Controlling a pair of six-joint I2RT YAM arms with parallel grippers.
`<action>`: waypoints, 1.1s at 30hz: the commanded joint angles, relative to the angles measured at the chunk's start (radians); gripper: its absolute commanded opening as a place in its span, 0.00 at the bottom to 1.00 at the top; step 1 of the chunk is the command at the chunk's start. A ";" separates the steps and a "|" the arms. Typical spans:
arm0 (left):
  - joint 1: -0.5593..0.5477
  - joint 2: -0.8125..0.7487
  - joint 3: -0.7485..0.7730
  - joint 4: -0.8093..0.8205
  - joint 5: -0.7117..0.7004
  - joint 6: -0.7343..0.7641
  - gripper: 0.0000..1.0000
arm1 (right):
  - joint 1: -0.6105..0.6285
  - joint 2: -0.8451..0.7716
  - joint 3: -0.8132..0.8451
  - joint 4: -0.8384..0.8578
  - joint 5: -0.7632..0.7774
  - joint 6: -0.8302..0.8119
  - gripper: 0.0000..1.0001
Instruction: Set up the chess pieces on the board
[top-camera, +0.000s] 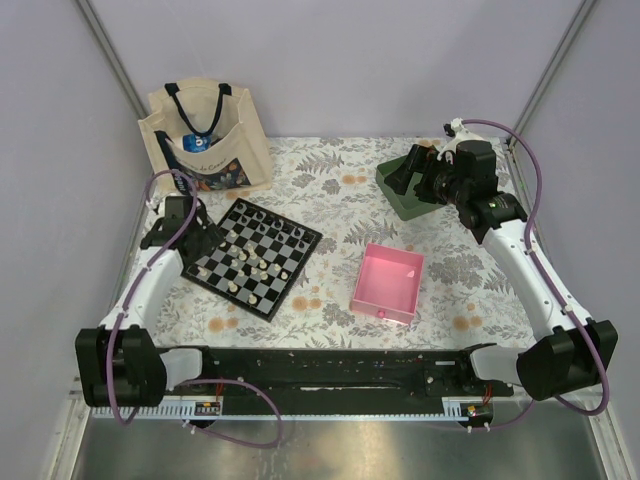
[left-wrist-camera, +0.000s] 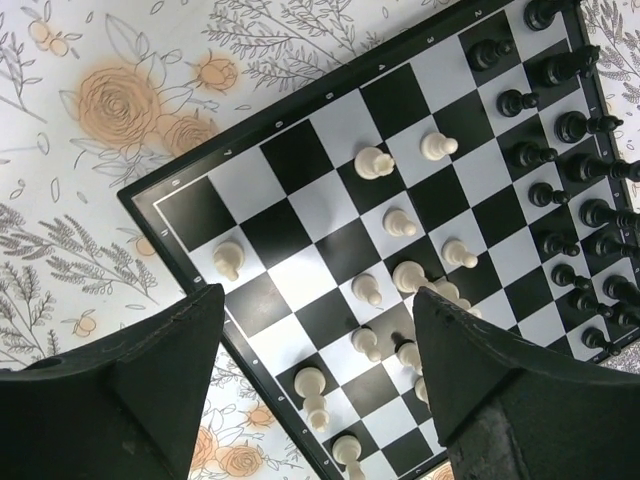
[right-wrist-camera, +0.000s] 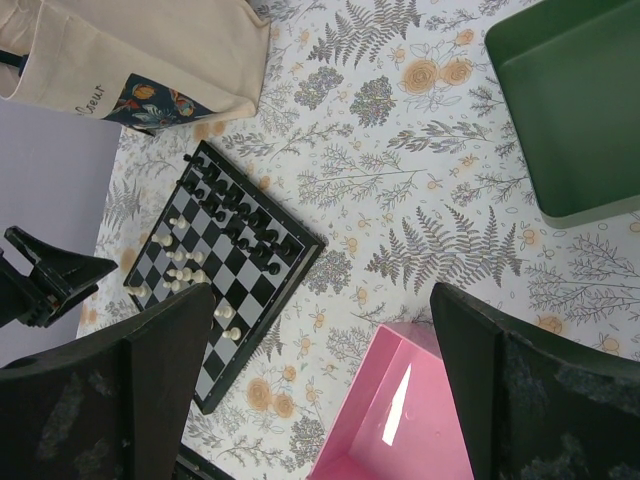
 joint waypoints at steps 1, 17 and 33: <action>-0.032 0.068 0.090 -0.003 0.034 0.059 0.79 | 0.007 0.000 0.004 0.047 -0.010 -0.002 0.99; -0.166 0.291 0.240 -0.035 -0.015 0.114 0.65 | 0.005 0.000 0.006 0.044 -0.003 -0.010 0.99; -0.212 0.368 0.255 -0.028 0.011 0.122 0.49 | 0.005 -0.003 0.001 0.041 0.007 -0.017 0.99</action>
